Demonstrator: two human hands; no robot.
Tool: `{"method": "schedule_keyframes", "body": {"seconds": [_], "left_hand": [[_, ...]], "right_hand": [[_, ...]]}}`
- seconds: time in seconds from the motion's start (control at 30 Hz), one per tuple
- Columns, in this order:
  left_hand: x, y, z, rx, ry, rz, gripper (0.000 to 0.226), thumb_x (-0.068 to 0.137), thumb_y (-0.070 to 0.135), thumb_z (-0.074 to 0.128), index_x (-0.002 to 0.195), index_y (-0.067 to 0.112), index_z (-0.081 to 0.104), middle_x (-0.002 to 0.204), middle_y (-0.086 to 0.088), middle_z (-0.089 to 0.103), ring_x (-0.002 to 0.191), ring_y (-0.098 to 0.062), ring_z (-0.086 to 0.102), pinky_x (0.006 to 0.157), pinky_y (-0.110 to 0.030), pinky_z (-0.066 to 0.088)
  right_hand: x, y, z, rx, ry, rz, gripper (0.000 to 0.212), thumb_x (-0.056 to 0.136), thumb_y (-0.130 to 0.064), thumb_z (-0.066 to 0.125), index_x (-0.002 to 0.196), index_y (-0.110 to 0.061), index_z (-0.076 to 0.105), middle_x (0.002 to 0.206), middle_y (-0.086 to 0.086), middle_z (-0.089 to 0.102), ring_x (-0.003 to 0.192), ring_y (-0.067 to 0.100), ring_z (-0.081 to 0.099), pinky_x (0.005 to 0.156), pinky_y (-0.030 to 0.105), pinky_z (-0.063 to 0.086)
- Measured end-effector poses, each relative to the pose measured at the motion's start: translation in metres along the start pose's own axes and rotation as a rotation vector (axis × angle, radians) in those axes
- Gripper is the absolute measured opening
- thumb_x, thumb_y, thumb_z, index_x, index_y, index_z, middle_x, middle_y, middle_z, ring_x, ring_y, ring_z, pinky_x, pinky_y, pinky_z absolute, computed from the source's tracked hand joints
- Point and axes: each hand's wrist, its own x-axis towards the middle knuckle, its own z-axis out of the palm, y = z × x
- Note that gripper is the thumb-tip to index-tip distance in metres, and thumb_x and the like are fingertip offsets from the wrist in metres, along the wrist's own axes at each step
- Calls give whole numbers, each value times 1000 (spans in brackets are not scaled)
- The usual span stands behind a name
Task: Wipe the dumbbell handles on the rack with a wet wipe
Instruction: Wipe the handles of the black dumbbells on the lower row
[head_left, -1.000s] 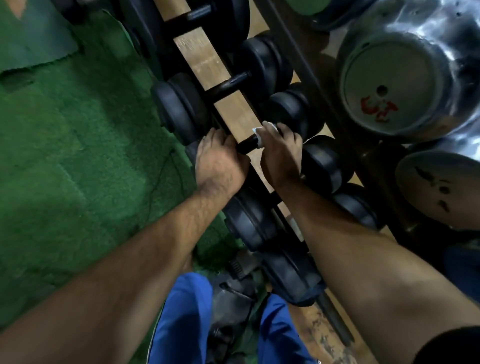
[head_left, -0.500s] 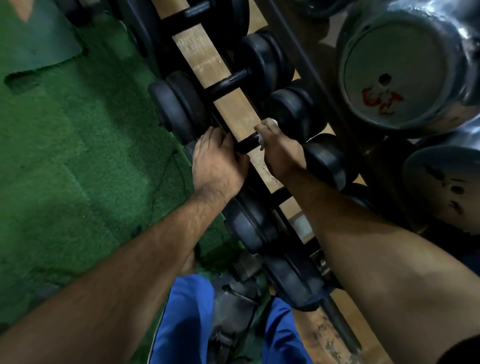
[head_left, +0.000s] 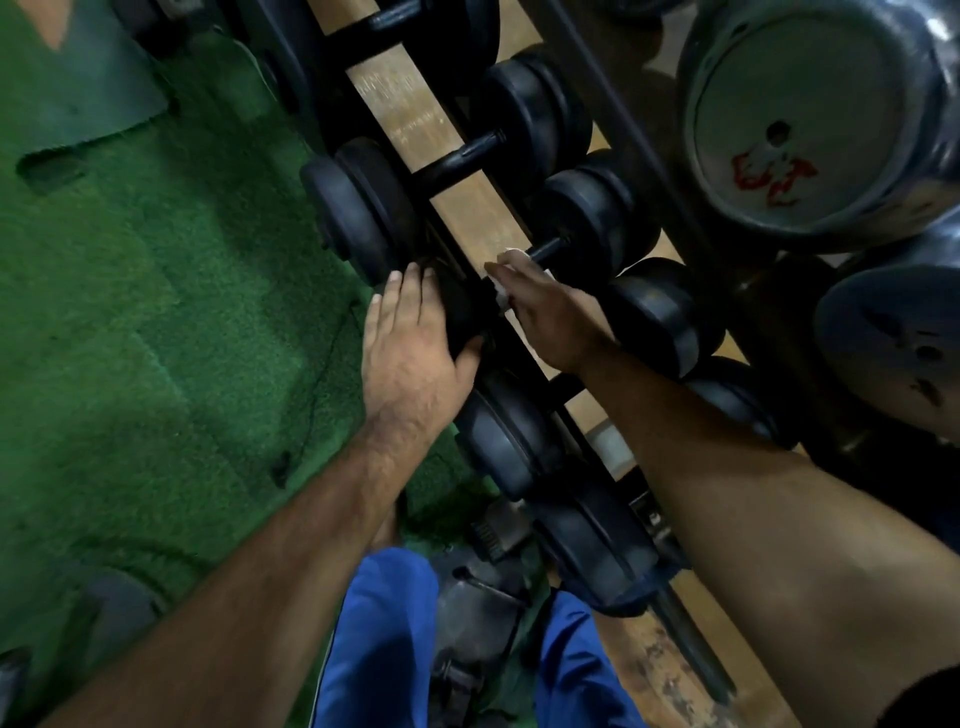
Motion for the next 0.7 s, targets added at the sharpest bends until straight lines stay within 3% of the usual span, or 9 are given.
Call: {"method": "schedule_keyframes", "body": {"seconds": [0.13,0.23,0.3,0.37,0.43,0.53,0.6,0.67,0.7], "left_hand": [[-4,-2,1,39,-21,5,84,90,49,57,153,4,23,161,-12,22,150,-25,14,123,-41,12],[-6,-1,1,40,-21,-9,84,91,48,56,153,4,22,161,-12,21,150,-25,13,123,-40,13],[-7,1,1,46,-20,-24,84,91,48,56,153,4,21,161,-11,20,151,-25,13,123,-40,13],[-8,2,2,50,-25,-30,84,92,48,56,154,4,20,162,-11,20,151,-25,12,123,-40,13],[-8,2,3,55,-20,-36,84,92,48,55,154,4,20,162,-11,20,151,-25,11,123,-39,12],[-8,4,2,51,-21,-42,85,91,47,57,153,4,20,161,-12,20,151,-26,12,123,-40,13],[-8,5,2,52,-30,-44,85,90,47,57,154,4,20,161,-12,20,151,-26,12,123,-40,13],[-8,4,2,56,-20,-43,85,91,46,57,154,4,19,161,-12,20,151,-26,12,123,-40,13],[-8,4,2,55,-17,-43,84,91,46,57,153,3,20,161,-12,20,151,-27,12,123,-40,13]], "right_hand": [[0,5,-1,-4,64,141,49,95,-36,35,143,-36,43,157,-9,32,131,19,52,105,34,46],[1,-9,5,66,-22,-20,51,91,-19,42,142,-26,49,155,-3,37,124,19,56,99,21,43],[1,-6,1,62,-35,-46,50,92,-19,44,141,-27,51,154,-6,40,123,12,55,97,12,38],[-2,2,-2,34,52,56,45,96,-36,40,140,-38,49,154,-13,38,125,10,54,103,20,42],[-4,0,3,18,91,114,44,96,-38,40,140,-39,49,155,-13,37,126,16,55,101,29,47],[-1,-15,13,35,-77,-14,51,93,-34,45,144,-31,46,159,-8,31,119,25,60,94,32,48],[2,-19,5,53,-115,-86,46,97,-34,46,142,-27,49,154,-3,38,115,22,59,91,19,42],[2,-13,-3,125,-11,-93,37,99,-14,49,135,-13,58,142,12,50,115,20,56,92,1,29],[0,-12,-5,130,33,-57,37,98,-9,48,134,-12,59,141,14,51,117,23,56,95,-1,26]]}}
